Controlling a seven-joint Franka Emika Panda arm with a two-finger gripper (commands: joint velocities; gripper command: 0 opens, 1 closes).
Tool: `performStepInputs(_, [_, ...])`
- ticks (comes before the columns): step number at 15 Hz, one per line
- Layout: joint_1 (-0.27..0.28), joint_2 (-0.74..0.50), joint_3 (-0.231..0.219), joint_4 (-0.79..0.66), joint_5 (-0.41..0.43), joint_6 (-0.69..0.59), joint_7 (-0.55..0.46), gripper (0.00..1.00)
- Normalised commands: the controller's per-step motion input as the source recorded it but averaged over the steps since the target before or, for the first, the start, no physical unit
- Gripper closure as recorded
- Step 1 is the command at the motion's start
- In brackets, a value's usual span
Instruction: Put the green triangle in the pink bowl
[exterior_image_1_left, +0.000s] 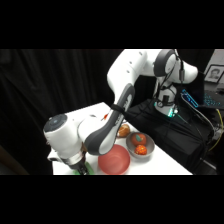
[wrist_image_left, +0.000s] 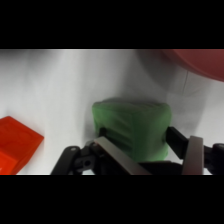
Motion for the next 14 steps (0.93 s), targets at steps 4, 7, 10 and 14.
performStepInputs(4, [-0.014, 0.08, 0.018, 0.18, 0.047, -0.06, 0.02, 0.63])
performStepInputs(7, [-0.012, 0.11, 0.013, 0.19, 0.043, -0.07, 0.02, 0.83])
performStepInputs(10, [-0.003, 0.11, 0.012, 0.18, 0.042, -0.08, 0.03, 0.99])
performStepInputs(14, [0.016, -0.07, 0.007, 0.02, 0.039, -0.09, 0.06, 0.95])
